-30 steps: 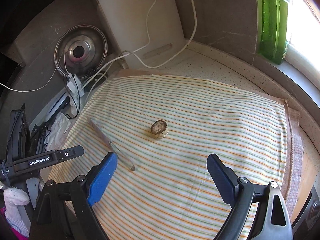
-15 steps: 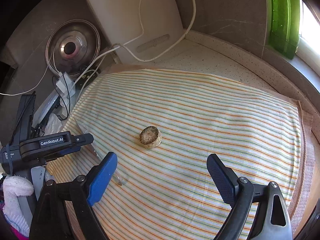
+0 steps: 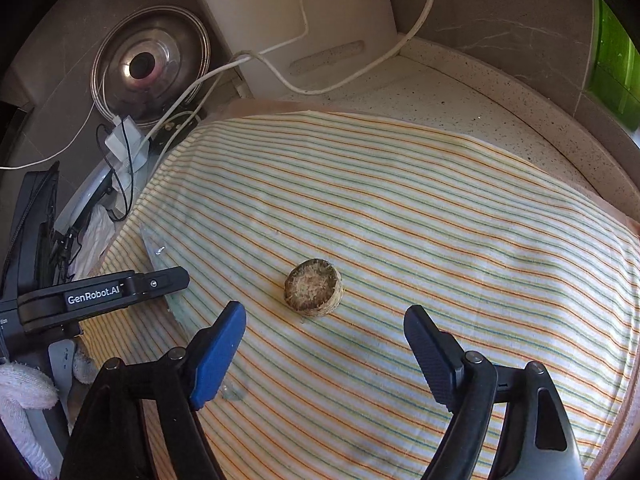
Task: Collect trash
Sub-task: 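Grasp the bottle cap with the right tool while the left tool grasps the toothbrush package, then carry the bottle cap and toothbrush package down over the blue wastebasket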
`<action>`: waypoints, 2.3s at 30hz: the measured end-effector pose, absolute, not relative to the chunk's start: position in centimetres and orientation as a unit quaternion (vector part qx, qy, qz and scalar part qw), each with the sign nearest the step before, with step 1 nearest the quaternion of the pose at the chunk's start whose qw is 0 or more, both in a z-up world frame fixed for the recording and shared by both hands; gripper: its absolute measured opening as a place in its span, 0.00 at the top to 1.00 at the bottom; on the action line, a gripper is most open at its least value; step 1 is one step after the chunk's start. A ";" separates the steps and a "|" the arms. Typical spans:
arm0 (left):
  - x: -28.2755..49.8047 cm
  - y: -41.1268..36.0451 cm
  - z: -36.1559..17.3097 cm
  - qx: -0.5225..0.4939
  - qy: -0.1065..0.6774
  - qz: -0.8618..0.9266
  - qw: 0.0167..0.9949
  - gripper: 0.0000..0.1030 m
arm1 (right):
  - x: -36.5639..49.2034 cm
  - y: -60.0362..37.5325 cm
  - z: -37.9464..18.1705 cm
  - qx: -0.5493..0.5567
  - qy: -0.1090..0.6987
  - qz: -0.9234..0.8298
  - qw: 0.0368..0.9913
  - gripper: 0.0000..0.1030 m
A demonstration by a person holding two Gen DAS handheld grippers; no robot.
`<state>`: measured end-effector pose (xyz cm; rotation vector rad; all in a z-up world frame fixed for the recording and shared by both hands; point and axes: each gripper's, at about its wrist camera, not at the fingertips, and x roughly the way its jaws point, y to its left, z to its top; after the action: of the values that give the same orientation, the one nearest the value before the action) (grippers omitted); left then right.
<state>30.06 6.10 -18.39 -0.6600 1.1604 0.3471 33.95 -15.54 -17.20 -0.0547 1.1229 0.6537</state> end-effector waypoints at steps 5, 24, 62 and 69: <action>29.6 6.1 -17.8 -0.290 0.537 0.141 0.779 0.72 | 34.5 -14.1 -18.3 -0.049 0.525 0.302 0.794 0.24; 28.3 6.3 -16.1 -0.268 0.541 0.103 0.790 0.90 | 34.6 -13.2 -17.9 -0.081 0.506 0.303 0.804 0.66; 13.6 4.0 -12.1 -0.193 0.511 0.076 0.834 0.90 | 21.8 -18.4 -12.2 -0.020 0.491 0.322 0.810 0.66; 9.3 4.6 -12.1 -0.190 0.508 0.070 0.837 0.90 | 17.9 -18.5 -11.6 -0.013 0.489 0.311 0.815 0.66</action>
<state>9.35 4.63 -12.13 -0.4030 1.0739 0.1480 17.87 -18.47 -11.59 -0.0280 1.0439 0.6645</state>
